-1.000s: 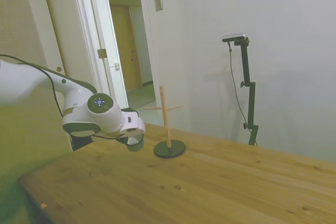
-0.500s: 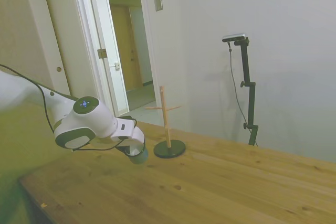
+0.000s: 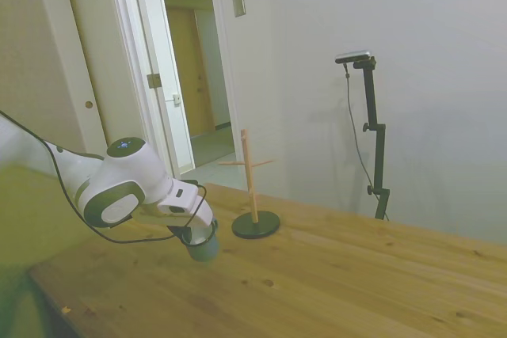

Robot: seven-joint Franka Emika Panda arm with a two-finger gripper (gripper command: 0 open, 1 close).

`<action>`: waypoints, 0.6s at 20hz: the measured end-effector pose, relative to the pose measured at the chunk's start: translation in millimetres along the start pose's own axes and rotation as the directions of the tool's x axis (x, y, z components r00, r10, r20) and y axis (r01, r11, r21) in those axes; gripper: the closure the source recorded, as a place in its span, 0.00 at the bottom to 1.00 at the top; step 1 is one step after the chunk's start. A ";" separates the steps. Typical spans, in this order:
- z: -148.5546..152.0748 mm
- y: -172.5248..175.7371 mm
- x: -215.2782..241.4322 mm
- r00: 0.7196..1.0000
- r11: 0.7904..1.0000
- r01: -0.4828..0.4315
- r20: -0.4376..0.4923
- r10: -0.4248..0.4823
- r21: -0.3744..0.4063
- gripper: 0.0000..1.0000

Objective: Unload the mug

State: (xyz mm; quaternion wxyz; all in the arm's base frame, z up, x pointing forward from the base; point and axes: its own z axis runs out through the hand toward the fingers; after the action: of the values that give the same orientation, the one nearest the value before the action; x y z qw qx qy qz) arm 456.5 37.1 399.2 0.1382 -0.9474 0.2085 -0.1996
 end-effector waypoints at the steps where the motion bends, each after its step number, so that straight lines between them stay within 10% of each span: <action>1: 0.1 2.3 1.2 1.000 1.000 -0.011 0.000 0.011 -0.009 1.00; 12: 25.6 15.1 14.3 0.994 0.993 -0.091 0.057 0.095 -0.070 1.00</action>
State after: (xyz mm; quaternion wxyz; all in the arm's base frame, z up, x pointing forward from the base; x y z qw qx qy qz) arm 474.5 22.1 376.0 0.1215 -0.9463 0.2549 -0.1572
